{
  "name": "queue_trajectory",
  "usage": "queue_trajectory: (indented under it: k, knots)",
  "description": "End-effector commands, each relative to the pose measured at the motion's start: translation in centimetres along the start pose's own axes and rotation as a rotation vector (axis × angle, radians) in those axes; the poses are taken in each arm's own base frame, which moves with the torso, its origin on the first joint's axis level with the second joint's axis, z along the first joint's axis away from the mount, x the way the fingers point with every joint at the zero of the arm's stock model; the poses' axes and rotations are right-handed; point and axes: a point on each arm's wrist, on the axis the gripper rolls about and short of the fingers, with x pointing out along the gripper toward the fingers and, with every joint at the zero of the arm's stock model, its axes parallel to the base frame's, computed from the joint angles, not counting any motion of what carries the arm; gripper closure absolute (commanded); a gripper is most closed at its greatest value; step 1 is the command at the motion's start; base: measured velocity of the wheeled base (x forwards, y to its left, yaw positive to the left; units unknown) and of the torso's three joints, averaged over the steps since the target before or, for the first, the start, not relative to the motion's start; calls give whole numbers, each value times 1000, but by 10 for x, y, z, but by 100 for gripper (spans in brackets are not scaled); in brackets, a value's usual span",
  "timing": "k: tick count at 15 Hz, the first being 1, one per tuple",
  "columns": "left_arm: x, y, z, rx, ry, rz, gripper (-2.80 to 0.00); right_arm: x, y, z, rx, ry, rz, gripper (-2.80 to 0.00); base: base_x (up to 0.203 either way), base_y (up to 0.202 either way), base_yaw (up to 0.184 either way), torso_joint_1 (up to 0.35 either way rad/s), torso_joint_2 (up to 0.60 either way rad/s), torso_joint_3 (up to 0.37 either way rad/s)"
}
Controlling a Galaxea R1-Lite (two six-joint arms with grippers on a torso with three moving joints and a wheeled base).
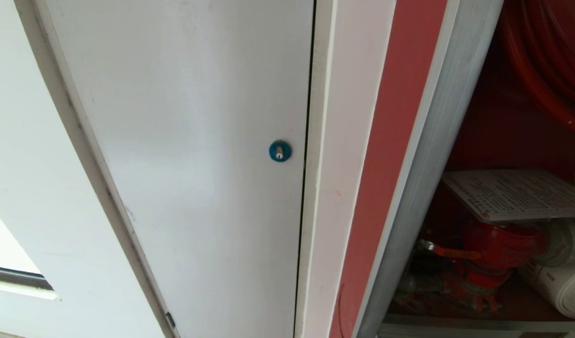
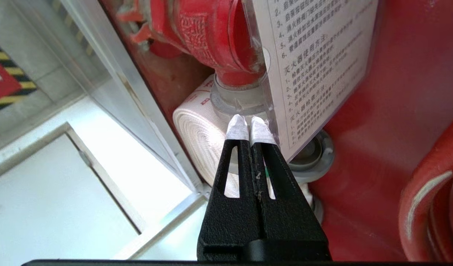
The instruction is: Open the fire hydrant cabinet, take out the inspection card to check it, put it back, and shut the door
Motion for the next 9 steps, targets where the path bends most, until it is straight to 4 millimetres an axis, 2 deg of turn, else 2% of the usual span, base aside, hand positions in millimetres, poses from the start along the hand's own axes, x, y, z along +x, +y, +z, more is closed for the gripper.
queue_trajectory:
  k: [1,4,9]
  knots:
    - [1,0,-4,-1,14,-1,0,2,-8,-7,-9,4,7,0,0,0,0,0,0,0]
    - [1,0,-4,-1,14,-1,0,9,-26,-13,-18,-67,29,0,0,0,0,0,0,0]
    - [1,0,-4,-1,14,-1,0,24,-35,-8,-32,-90,64,0,0,0,0,0,0,0]
